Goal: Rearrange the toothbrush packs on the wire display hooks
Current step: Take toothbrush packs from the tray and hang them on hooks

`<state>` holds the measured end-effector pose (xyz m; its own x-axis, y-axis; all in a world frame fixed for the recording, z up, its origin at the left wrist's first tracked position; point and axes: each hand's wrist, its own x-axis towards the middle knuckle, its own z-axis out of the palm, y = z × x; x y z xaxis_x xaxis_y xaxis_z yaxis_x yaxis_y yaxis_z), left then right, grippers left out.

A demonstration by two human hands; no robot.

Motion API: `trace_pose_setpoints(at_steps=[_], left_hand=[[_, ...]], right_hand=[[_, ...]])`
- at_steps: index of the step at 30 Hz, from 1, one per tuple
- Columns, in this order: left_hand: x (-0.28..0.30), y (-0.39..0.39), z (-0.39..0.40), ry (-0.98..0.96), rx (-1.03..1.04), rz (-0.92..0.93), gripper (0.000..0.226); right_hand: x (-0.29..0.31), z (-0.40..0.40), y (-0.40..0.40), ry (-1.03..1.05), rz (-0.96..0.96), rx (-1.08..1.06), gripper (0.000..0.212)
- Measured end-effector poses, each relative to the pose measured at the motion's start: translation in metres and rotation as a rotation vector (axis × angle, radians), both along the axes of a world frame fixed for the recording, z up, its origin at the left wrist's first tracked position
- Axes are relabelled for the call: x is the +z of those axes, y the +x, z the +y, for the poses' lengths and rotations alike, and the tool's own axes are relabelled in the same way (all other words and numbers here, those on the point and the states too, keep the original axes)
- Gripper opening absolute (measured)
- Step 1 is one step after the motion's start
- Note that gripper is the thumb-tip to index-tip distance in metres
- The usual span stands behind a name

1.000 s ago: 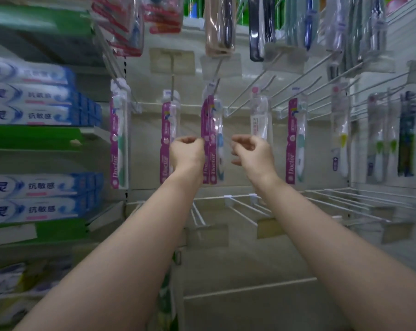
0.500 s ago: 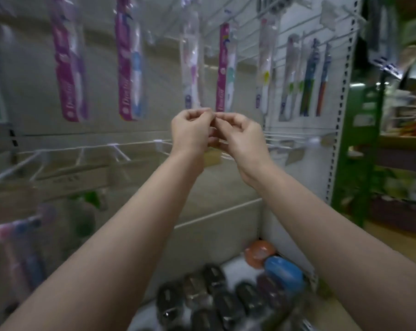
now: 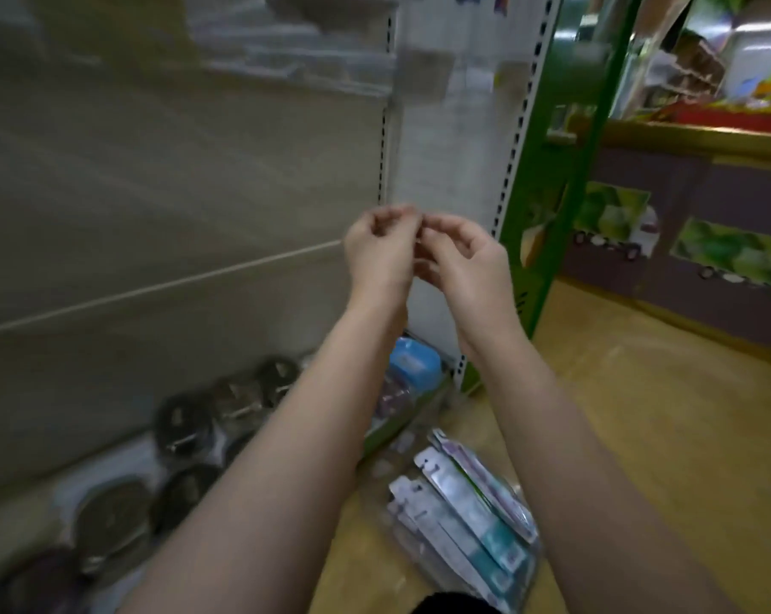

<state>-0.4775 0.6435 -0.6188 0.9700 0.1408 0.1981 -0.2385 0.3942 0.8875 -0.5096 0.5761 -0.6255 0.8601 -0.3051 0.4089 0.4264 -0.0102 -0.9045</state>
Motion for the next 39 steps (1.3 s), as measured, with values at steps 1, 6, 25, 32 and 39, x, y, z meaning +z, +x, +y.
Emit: trace_pose_setpoints(at_steps=[1, 6, 25, 32, 39], left_hand=[[-0.024, 0.007, -0.014, -0.025, 0.019, 0.064, 0.005], [-0.136, 0.039, -0.077, -0.124, 0.114, 0.308, 0.009], [-0.387, 0.053, -0.164, -0.049, -0.021, 0.786, 0.017], [-0.449, 0.044, -0.168, -0.019, 0.045, 0.917, 0.013], [-0.483, 0.039, -0.165, 0.392, 0.105, 0.903, 0.009]], right_hand=[[-0.022, -0.011, 0.007, 0.006, 0.051, -0.018, 0.016], [-0.127, -0.060, 0.037, 0.114, 0.250, -0.052, 0.020], [-0.371, -0.165, 0.077, 0.095, 0.873, -0.021, 0.030], [-0.453, -0.165, 0.073, -0.025, 0.999, -0.007, 0.030], [-0.472, -0.162, 0.055, -0.478, 0.916, 0.027, 0.024]])
